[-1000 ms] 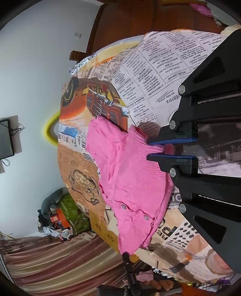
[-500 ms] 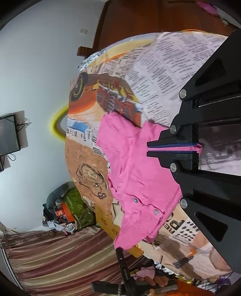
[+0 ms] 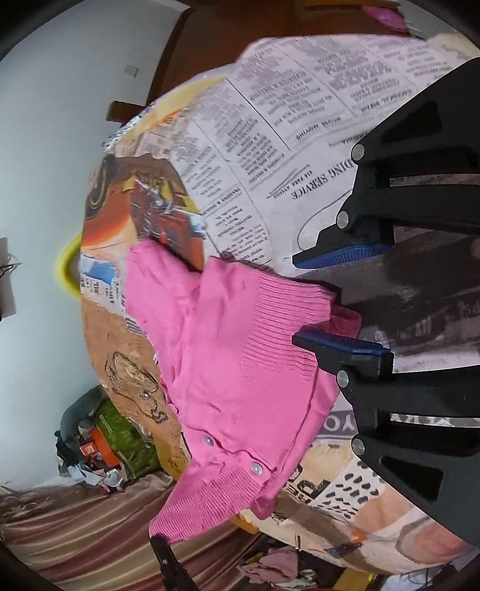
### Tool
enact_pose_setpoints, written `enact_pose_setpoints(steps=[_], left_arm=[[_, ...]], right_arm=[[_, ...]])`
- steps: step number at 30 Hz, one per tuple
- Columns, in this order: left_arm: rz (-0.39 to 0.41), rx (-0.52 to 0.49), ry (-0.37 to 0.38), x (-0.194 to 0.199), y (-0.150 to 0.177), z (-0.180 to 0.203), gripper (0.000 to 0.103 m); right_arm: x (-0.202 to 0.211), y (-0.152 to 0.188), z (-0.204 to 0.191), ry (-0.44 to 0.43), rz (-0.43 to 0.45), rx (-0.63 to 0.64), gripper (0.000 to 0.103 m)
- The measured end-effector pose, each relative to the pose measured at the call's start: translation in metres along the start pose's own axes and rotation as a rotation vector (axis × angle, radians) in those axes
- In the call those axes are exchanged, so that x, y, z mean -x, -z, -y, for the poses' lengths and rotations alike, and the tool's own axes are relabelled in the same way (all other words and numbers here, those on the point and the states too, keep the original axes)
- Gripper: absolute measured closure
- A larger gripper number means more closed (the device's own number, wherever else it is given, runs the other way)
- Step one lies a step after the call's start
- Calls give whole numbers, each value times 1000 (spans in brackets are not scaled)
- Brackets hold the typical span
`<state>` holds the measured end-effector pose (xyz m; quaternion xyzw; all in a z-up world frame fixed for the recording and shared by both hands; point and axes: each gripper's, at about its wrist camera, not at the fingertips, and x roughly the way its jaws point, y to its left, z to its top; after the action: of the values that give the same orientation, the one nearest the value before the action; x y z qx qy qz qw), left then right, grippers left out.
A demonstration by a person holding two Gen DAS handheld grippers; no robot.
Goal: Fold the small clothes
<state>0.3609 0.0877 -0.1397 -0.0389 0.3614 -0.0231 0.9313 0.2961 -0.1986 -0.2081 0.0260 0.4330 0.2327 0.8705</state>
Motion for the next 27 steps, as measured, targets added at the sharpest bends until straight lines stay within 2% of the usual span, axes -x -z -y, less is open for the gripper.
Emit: enact_pose_setpoints(steps=[1, 2, 13, 15, 20, 27], left_arm=[[-6, -3, -5, -1, 2, 1, 97], [-12, -5, -8, -2, 3, 2, 97], [10, 15, -48, 8, 0, -10, 97], [18, 17, -57, 9, -4, -13, 97], [36, 25, -86, 2, -22, -21, 97], [16, 59, -149, -41, -56, -44, 97]], right_arm=[[0, 0, 0, -4, 3, -2, 89], [-1, -2, 0, -12, -1, -5, 95], [32, -12, -6, -33, 99, 20, 97], [40, -22, -6, -52, 129, 18, 97], [50, -53, -17, -37, 196, 74, 97], [39, -107, -25, 3, 269, 135, 97]])
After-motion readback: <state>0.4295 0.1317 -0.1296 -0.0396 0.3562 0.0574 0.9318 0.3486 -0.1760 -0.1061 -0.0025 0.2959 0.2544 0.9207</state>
